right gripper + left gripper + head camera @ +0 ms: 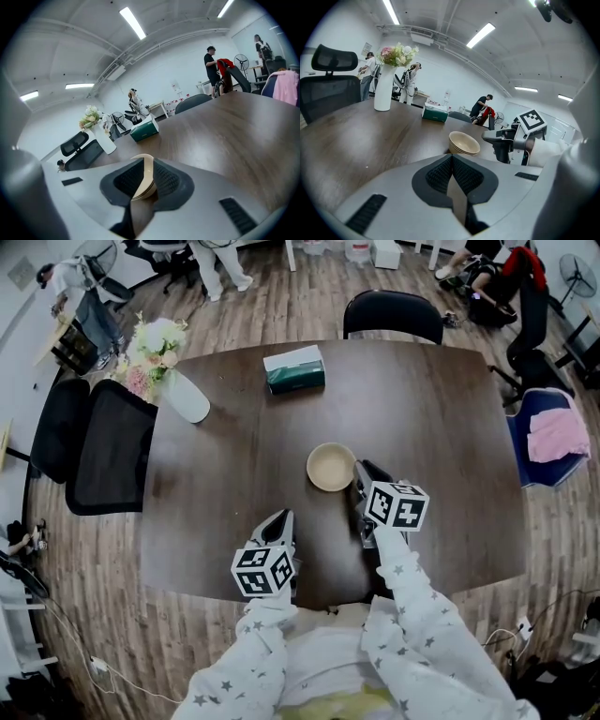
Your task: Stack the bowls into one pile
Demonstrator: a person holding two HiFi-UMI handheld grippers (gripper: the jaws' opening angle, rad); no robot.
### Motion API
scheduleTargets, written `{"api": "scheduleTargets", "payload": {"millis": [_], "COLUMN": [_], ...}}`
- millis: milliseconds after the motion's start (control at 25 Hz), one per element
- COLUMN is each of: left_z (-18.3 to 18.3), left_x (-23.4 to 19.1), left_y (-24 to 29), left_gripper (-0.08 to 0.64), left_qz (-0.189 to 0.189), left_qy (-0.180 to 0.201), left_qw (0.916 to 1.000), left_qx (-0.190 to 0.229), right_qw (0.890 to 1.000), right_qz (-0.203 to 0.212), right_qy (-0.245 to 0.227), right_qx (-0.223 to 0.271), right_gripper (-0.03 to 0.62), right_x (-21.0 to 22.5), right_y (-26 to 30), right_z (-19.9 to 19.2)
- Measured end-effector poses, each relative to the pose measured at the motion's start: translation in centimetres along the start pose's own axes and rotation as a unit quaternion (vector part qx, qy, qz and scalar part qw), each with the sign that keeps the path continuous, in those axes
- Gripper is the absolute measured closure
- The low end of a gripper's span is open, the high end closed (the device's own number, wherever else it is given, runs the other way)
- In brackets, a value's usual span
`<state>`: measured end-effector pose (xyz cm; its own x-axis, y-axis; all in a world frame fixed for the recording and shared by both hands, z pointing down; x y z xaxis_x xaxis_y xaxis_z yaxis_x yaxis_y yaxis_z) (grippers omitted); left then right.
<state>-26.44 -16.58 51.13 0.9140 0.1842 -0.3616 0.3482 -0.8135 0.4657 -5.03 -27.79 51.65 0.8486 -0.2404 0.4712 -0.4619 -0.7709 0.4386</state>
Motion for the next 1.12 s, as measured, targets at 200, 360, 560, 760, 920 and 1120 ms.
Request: {"api": "scheduleTargets", "payload": {"millis": [200, 360, 560, 760, 920, 1120], "left_z": [0.7, 1.3, 2.5, 4.1, 5.5, 6.7], "left_x": [1.0, 2.2, 3.4, 4.7, 5.4, 5.7], "left_y": [-0.3, -0.8, -1.5, -2.4, -3.4, -4.7], "left_gripper": [0.534, 0.534, 0.534, 0.534, 0.534, 0.534], "left_qz": [-0.002, -0.008, -0.022, -0.022, -0.028, -0.037], "left_qy": [0.008, 0.016, 0.032, 0.082, 0.123, 0.137], "left_qw": [0.9998, 0.9989, 0.9960, 0.9909, 0.9849, 0.9809], "left_qx": [0.021, 0.043, 0.080, 0.104, 0.118, 0.133], "right_qw": [0.999, 0.995, 0.987, 0.980, 0.976, 0.972], "right_qz": [0.040, 0.088, 0.146, 0.174, 0.182, 0.185], "right_qy": [-0.024, -0.043, -0.064, -0.086, -0.104, -0.118], "right_qx": [0.002, 0.005, 0.021, 0.042, 0.063, 0.083], "right_gripper": [0.556, 0.561, 0.561, 0.569, 0.571, 0.571], "right_x": [-0.5, -1.0, -1.2, -1.1, -1.4, -2.0], "right_y": [-1.7, -3.4, -5.7, -7.7, -9.0, -10.4], "right_z": [0.2, 0.6, 1.7, 2.6, 3.1, 3.8]}}
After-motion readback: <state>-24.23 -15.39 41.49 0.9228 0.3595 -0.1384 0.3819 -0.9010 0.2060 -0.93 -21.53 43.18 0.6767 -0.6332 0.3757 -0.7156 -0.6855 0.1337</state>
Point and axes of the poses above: the fingertips, and each gripper's own axes: y forward along the fingers, x to its right, z out of its top, the point moved 6 cm from there along -y, backward along the fingers, and after that the axes turned 4 degrees about x, right-handed, at the moved point
